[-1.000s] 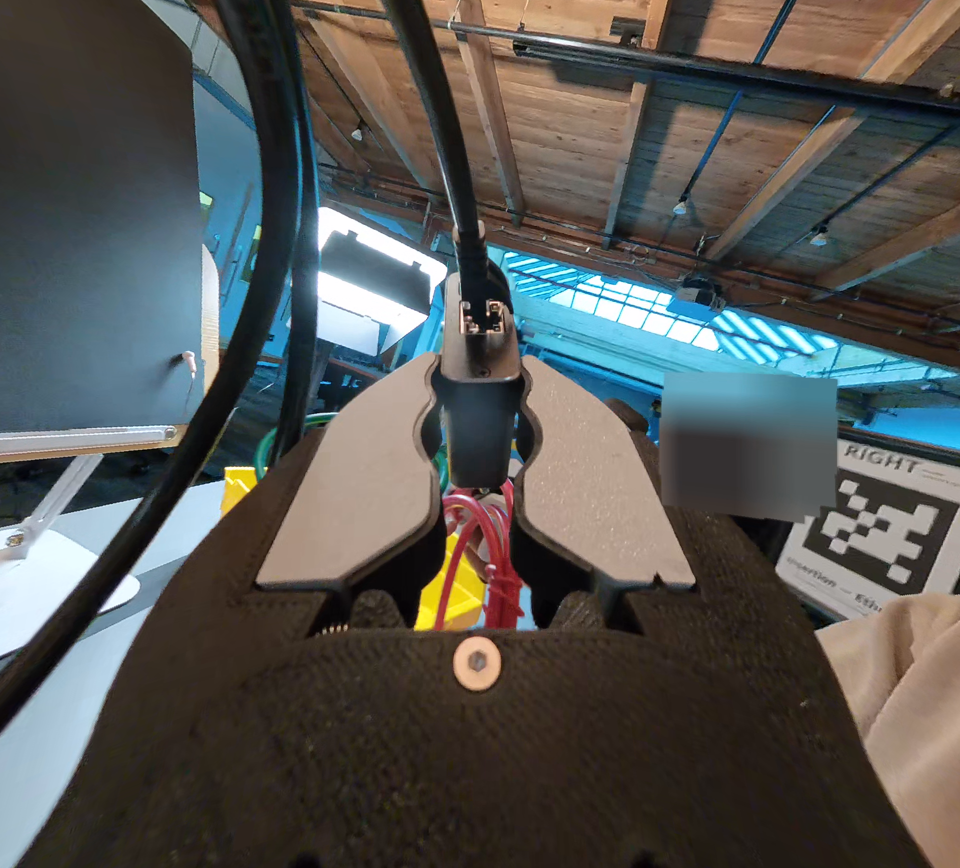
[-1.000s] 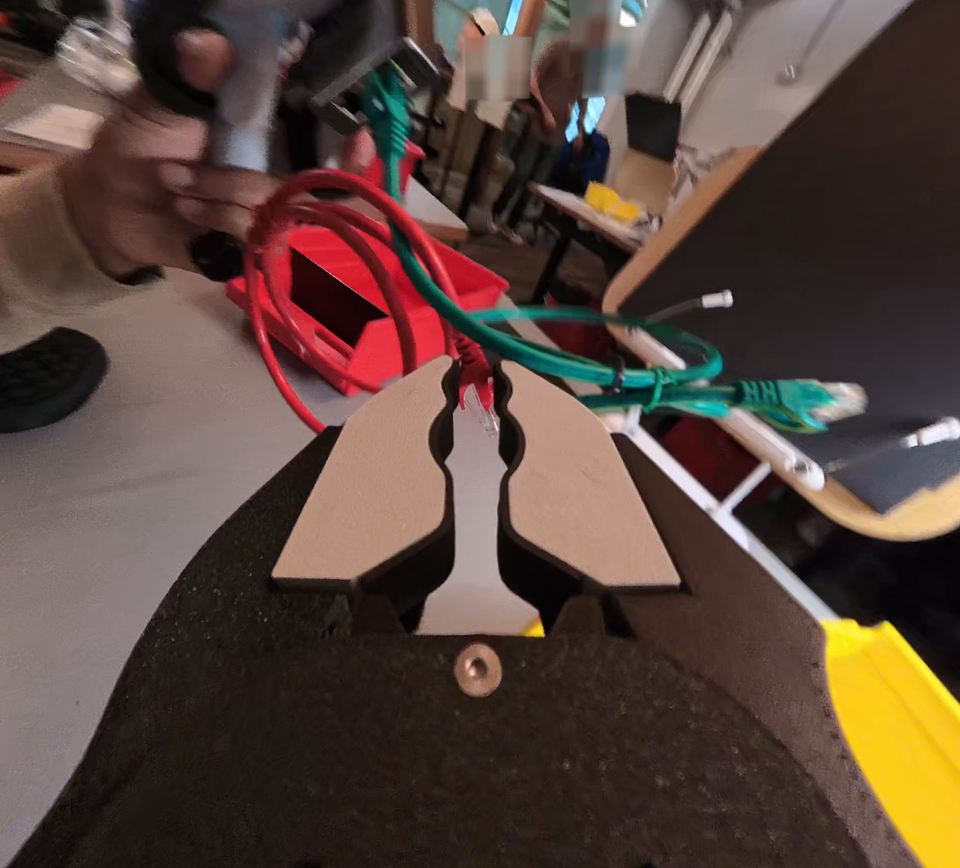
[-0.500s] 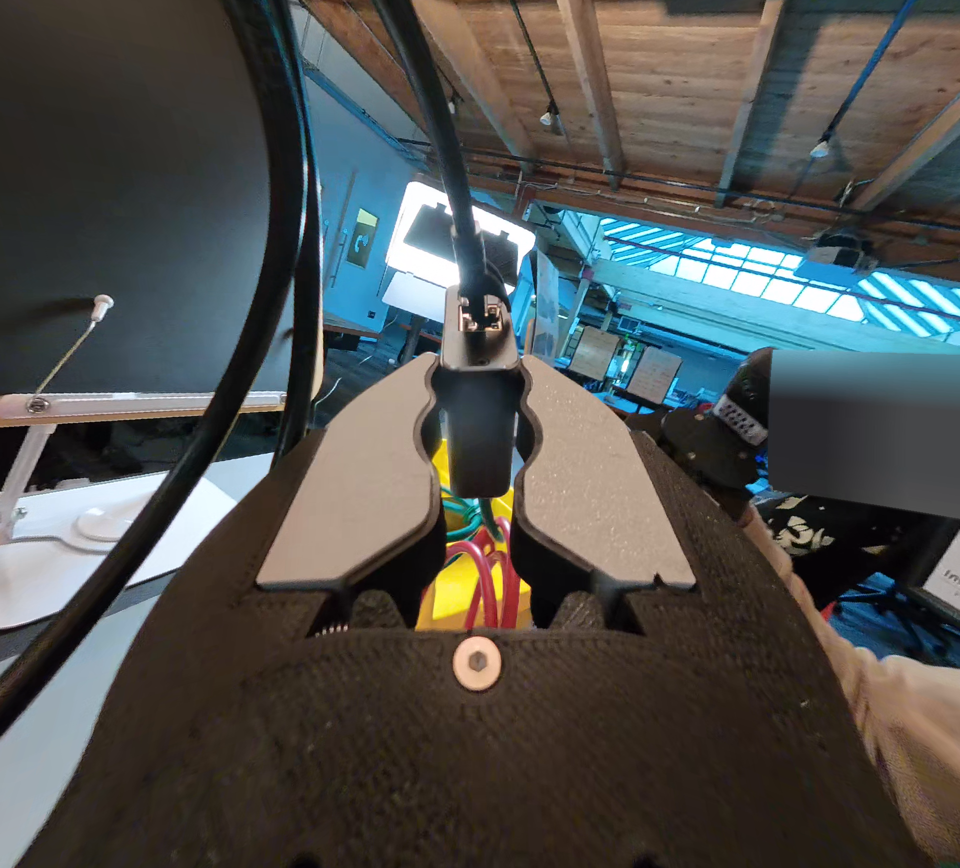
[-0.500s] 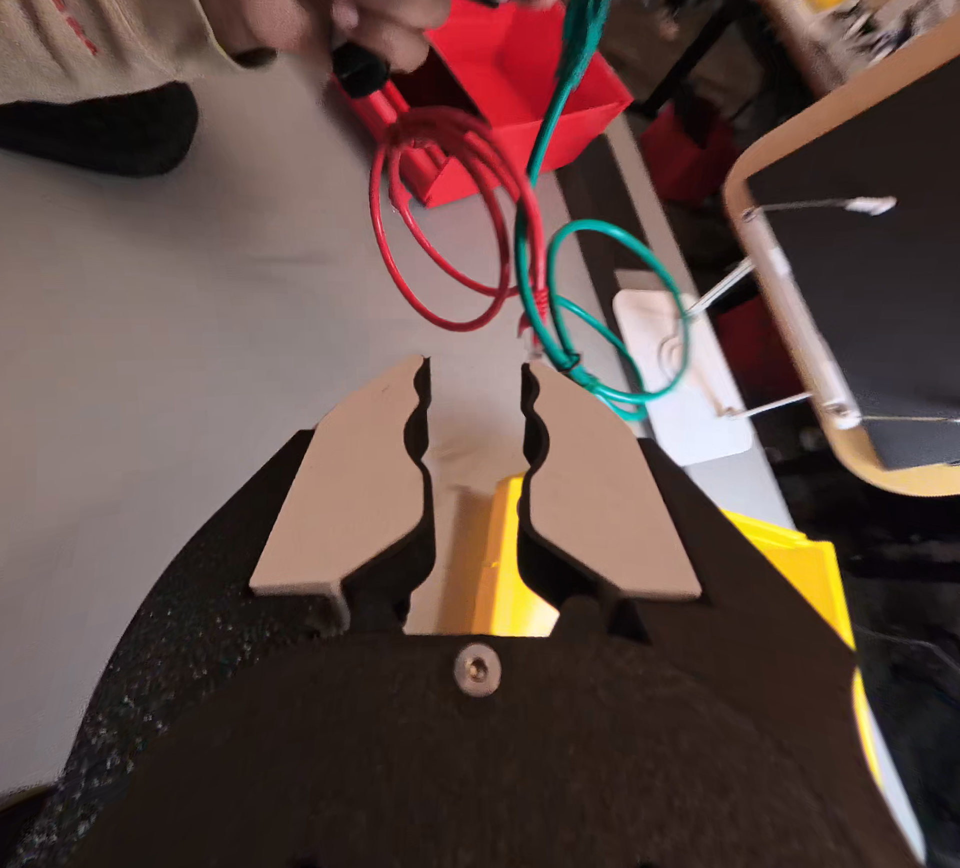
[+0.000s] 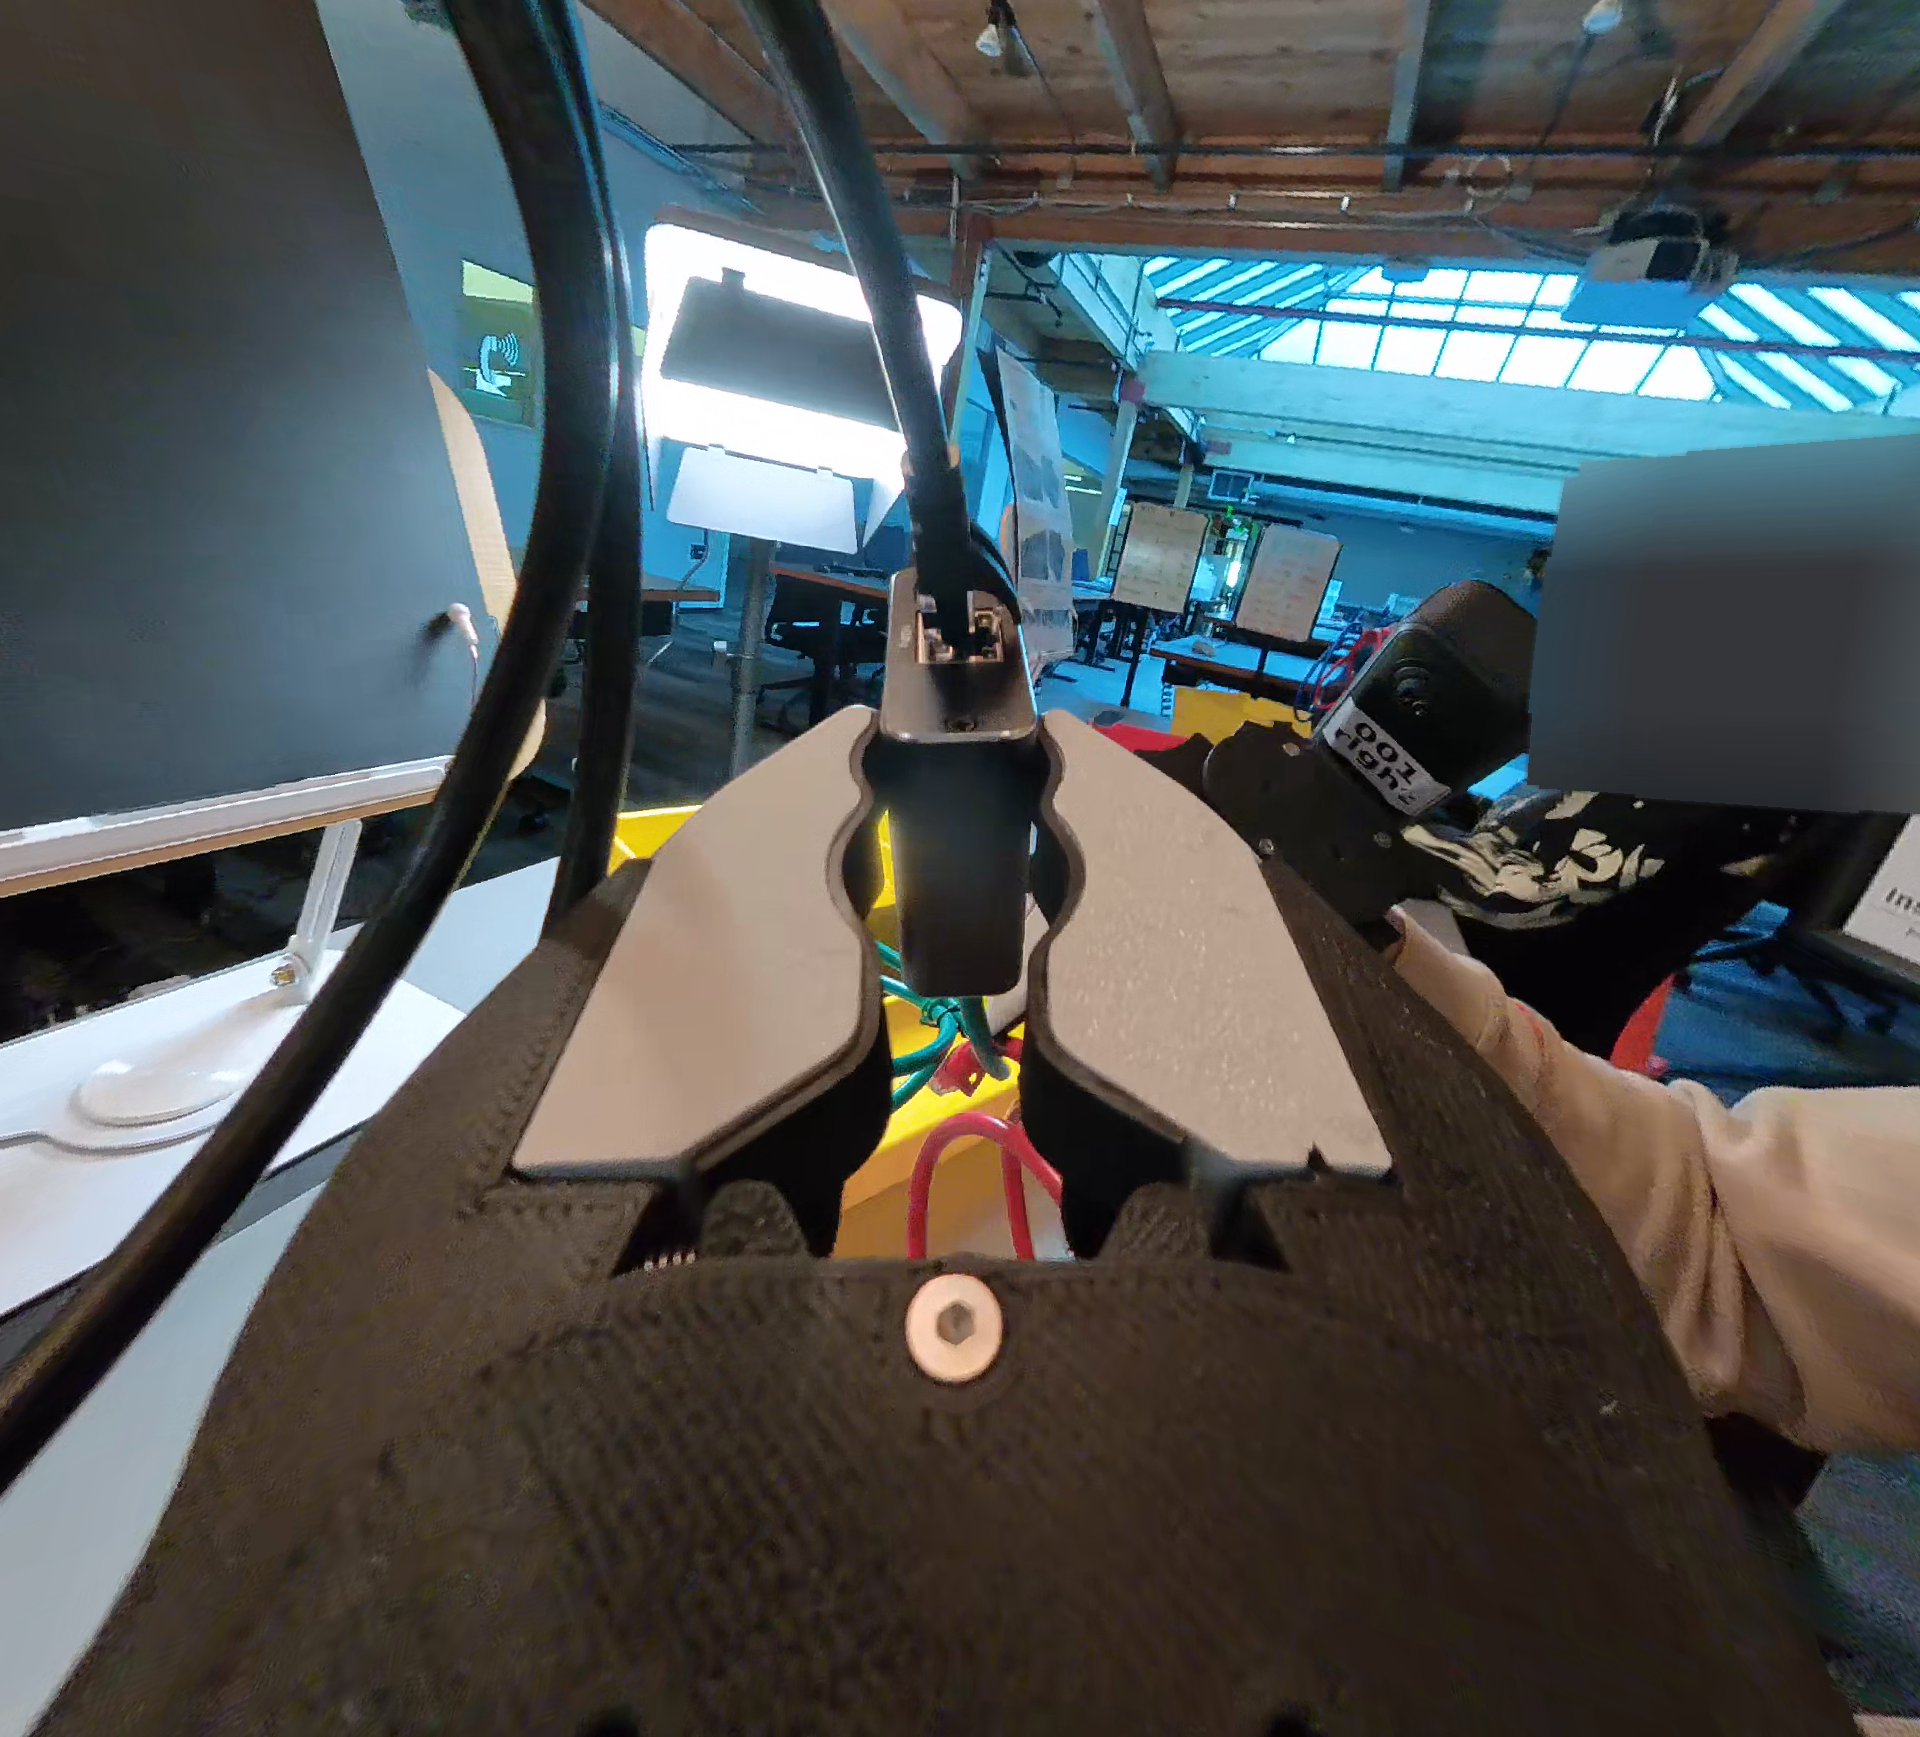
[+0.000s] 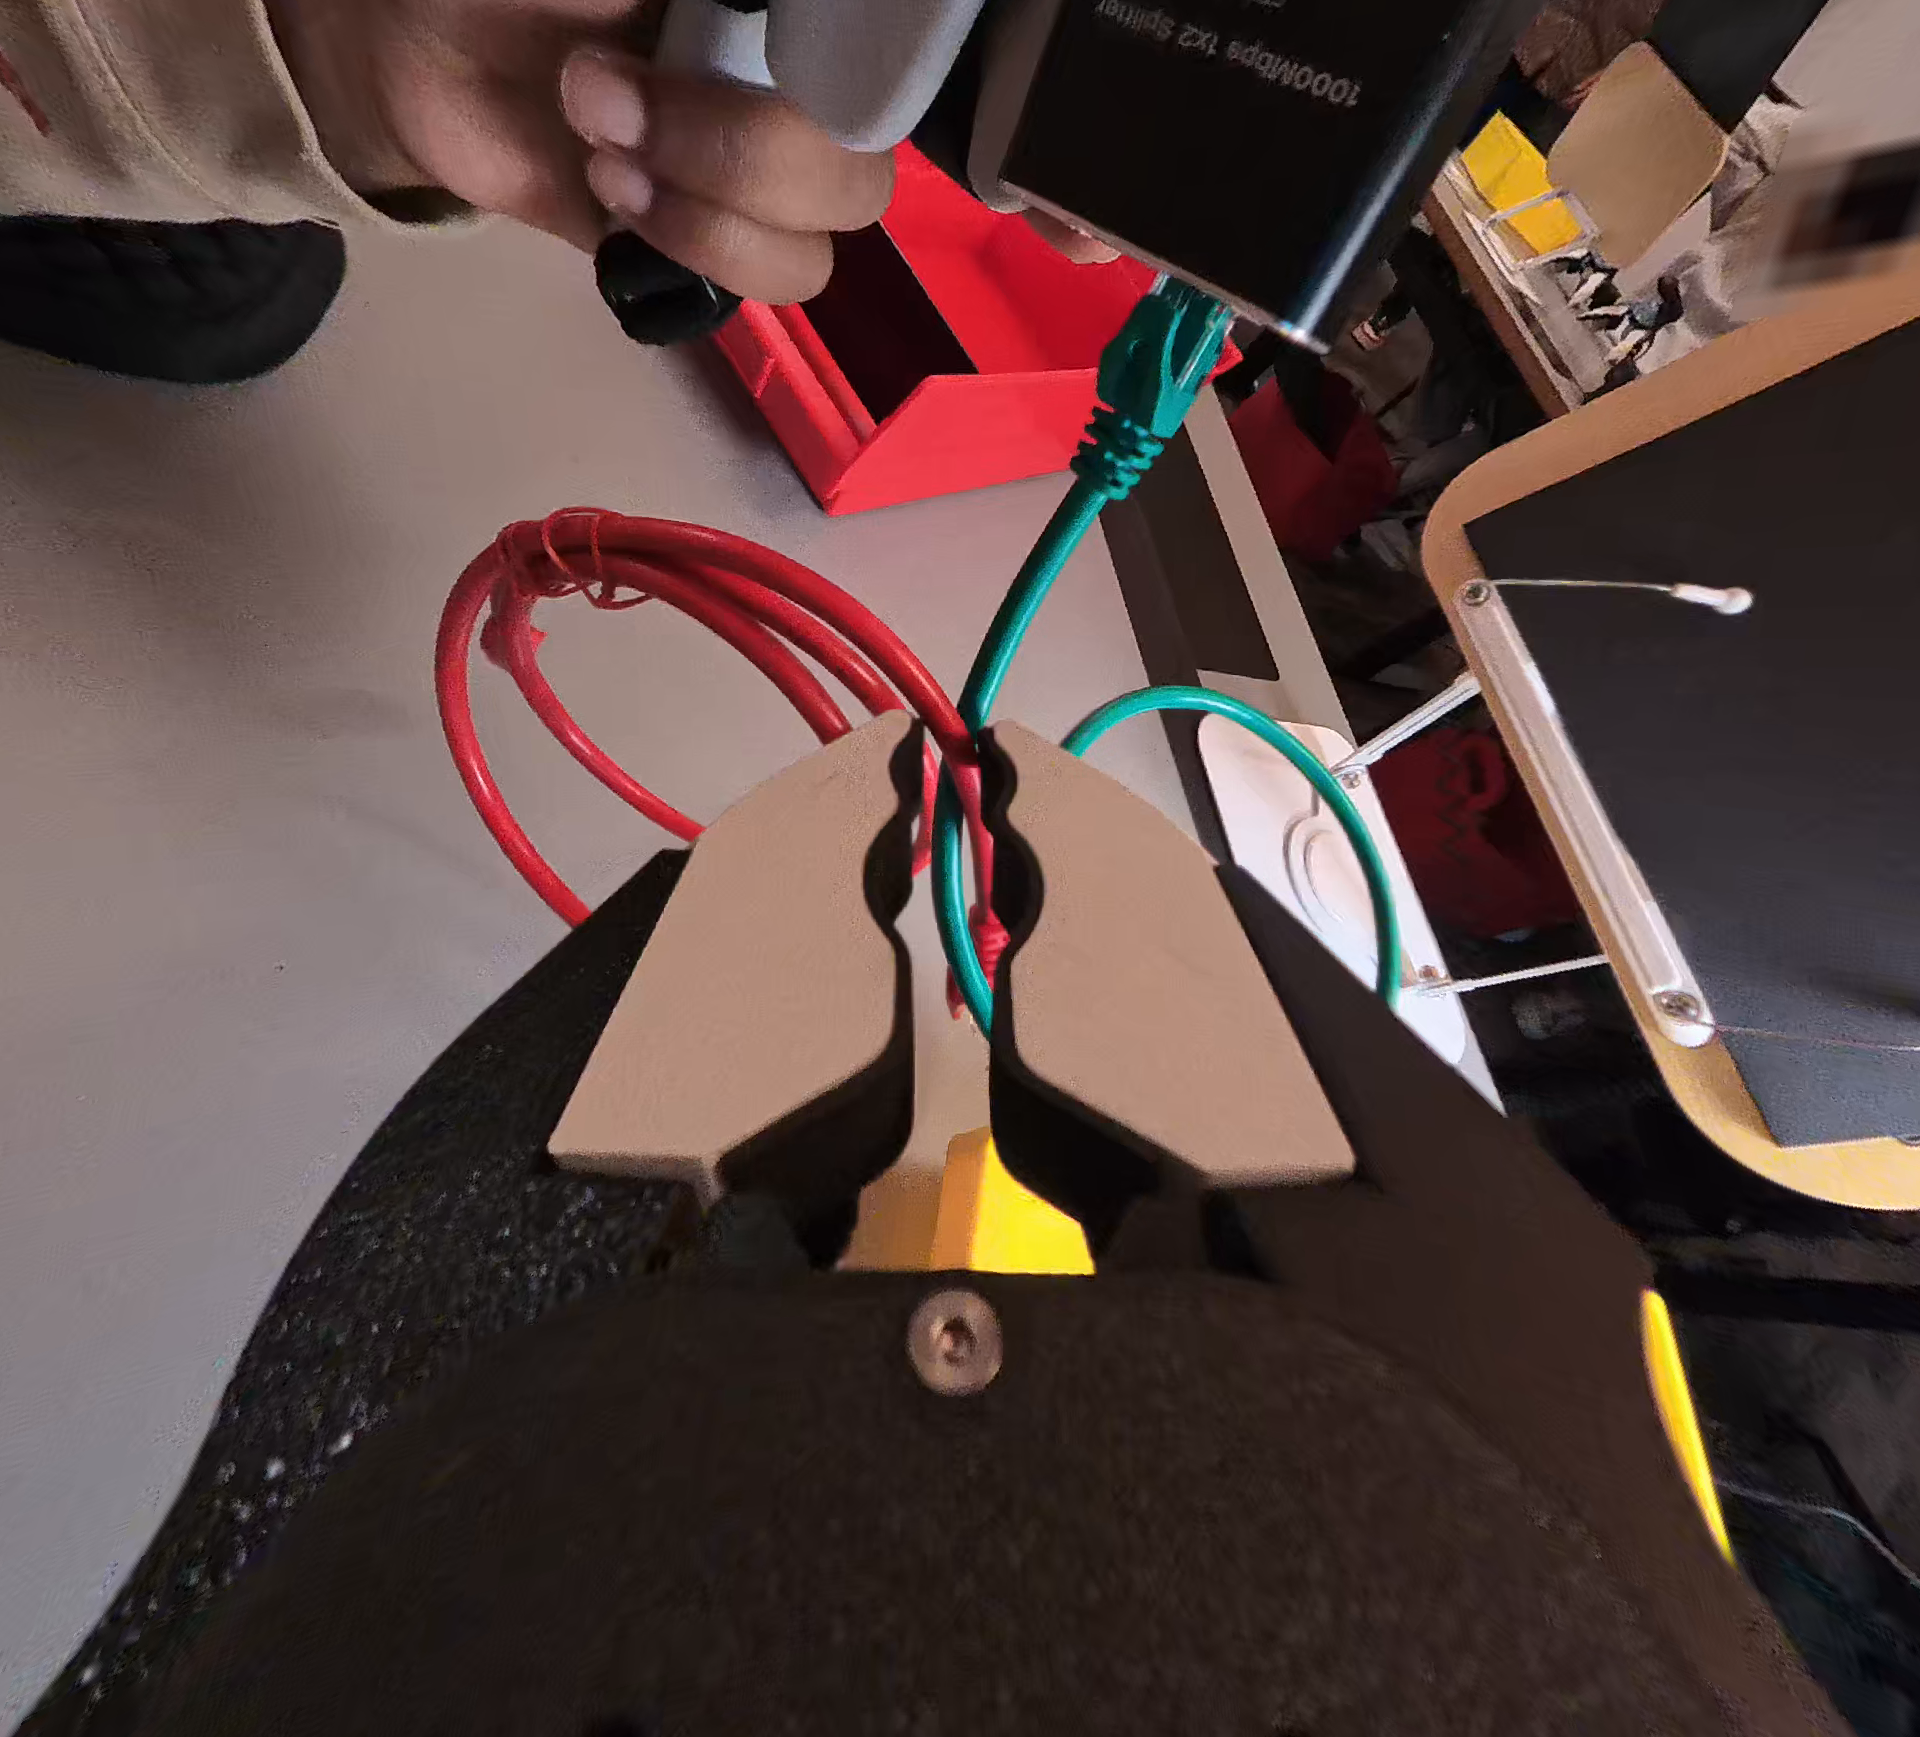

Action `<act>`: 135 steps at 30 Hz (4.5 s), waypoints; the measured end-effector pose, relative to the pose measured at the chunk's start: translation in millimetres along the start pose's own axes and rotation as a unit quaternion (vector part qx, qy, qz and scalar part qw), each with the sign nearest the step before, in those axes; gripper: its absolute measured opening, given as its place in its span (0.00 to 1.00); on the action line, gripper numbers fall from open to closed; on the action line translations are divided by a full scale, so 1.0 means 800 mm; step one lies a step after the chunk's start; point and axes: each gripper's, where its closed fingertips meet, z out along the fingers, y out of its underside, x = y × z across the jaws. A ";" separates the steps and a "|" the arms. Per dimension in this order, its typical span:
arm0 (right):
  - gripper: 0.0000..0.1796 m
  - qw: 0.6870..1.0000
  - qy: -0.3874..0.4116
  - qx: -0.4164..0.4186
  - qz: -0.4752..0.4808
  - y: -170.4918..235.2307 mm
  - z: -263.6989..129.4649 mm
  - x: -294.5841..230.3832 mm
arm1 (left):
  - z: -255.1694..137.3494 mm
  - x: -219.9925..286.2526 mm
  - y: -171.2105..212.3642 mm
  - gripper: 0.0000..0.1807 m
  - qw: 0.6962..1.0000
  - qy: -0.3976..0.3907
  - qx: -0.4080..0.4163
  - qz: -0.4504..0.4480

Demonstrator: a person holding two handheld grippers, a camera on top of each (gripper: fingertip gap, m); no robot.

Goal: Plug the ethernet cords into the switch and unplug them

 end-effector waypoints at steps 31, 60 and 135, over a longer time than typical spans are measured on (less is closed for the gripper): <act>0.03 0.939 0.232 -0.203 0.151 0.204 -0.136 0.153 | -0.085 -0.054 -0.106 0.14 0.993 -0.062 0.094 0.031; 0.23 0.953 -0.059 0.199 0.220 -0.075 0.029 -0.019 | -0.010 0.019 -0.016 0.14 0.992 0.094 0.043 -0.072; 0.11 0.993 0.059 0.069 -0.071 -0.021 -0.047 0.028 | -0.022 0.039 0.114 0.18 0.941 0.205 -0.267 0.020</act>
